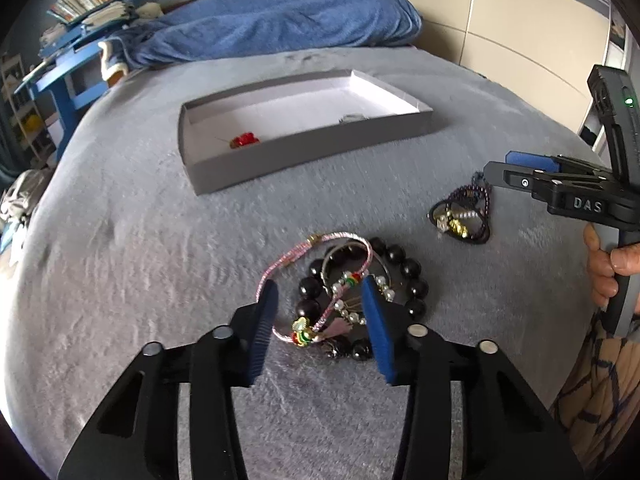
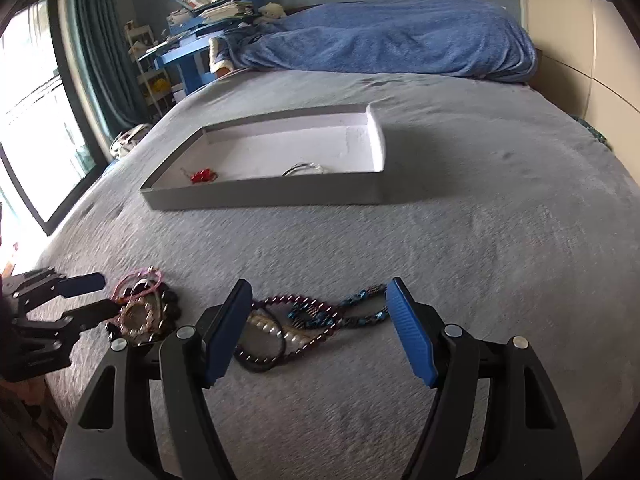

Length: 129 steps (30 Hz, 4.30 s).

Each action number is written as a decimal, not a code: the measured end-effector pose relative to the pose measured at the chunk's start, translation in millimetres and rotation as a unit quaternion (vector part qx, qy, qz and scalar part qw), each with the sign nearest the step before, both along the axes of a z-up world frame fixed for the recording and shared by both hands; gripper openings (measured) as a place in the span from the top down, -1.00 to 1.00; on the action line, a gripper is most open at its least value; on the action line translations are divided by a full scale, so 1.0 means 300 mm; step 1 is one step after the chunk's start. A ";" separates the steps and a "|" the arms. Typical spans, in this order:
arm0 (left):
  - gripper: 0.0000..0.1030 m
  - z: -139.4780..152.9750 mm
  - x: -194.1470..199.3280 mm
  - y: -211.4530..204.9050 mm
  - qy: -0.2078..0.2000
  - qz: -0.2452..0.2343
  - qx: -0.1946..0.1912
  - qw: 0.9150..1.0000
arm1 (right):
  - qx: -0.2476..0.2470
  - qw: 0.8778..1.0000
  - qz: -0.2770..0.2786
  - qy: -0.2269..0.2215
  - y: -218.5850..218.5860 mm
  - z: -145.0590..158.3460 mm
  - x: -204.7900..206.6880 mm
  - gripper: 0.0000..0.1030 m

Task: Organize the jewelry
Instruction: 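Grasp the pink cord bracelet with the left tool, then lift the pink bracelet with the left tool while the right tool grasps a black hair tie, then move both items into the tray and open both tools to release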

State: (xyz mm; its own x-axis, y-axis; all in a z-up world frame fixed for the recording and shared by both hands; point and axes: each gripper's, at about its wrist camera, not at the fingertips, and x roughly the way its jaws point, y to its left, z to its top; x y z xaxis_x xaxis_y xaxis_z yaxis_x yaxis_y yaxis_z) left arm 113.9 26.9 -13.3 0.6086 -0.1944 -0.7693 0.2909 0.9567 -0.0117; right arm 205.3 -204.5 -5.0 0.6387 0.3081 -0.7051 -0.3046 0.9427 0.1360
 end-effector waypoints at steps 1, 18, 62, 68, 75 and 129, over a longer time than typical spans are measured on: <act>0.28 -0.009 0.005 -0.003 0.006 -0.002 0.002 1.000 | -0.004 1.000 0.006 0.001 0.011 -0.006 -0.007 -0.35; 0.94 0.097 0.010 0.113 -0.063 0.062 -0.085 0.992 | -0.037 0.997 0.062 0.020 0.111 -0.076 -0.031 -0.29; 0.94 0.196 0.061 0.153 -0.096 0.048 -0.107 0.988 | 0.066 0.997 0.042 -0.003 0.027 0.092 0.012 0.94; 0.94 0.217 0.110 0.166 -0.099 0.047 -0.112 0.988 | 0.061 0.997 0.045 -0.017 0.039 0.149 0.056 0.94; 0.94 0.250 0.185 0.154 -0.109 0.039 -0.105 0.988 | 0.042 0.998 0.050 -0.022 0.066 0.159 0.141 0.94; 0.92 0.001 0.833 0.102 0.024 0.042 -0.074 0.996 | -0.017 0.999 0.032 0.022 0.175 -0.039 0.764 0.94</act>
